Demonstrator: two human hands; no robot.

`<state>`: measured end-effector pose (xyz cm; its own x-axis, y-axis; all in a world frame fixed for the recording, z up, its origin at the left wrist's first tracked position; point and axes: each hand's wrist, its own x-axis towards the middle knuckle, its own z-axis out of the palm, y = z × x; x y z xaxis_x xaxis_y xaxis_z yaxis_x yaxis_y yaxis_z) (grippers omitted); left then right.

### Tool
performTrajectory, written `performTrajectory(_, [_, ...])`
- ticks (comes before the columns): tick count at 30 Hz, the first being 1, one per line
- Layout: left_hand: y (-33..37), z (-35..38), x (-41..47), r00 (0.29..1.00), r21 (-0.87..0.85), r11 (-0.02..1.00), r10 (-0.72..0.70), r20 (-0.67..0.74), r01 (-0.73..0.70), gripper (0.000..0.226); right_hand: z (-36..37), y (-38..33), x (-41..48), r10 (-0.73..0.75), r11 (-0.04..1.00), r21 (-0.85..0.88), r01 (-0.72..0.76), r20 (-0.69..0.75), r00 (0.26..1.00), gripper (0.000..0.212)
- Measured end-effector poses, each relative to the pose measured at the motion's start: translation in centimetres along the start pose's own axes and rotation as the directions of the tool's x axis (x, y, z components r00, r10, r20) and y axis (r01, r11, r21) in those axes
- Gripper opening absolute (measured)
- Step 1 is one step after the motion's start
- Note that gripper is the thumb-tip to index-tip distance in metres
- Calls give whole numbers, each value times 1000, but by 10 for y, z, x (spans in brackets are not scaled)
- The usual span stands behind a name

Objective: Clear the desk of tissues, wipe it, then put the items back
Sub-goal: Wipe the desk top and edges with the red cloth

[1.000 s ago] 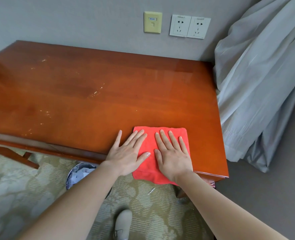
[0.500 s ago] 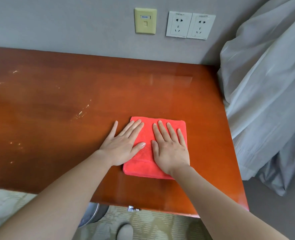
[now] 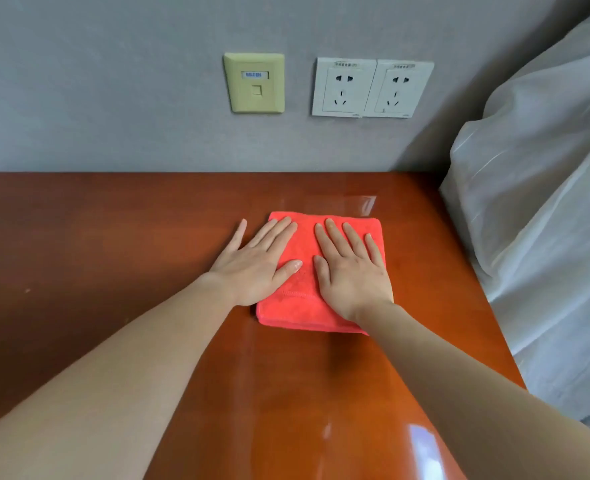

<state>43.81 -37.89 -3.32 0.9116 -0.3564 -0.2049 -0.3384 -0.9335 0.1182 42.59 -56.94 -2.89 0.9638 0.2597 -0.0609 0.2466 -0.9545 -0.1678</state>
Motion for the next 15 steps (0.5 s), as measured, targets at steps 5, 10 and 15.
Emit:
performTrajectory(5, [-28,-14,63,1000,13,1000,19,-18,-18,70,0,13,69,28,1000,-5,-28,-21,999,56])
performTrajectory(10, [-47,-23,106,998,-8,999,49,-47,-49,68,-1,22,115,51,998,-19,-52,-56,997,56])
performTrajectory(15, [-54,-31,135,998,15,999,43,-55,-42,68,-4,27,144,69,997,-21,-71,-66,995,56])
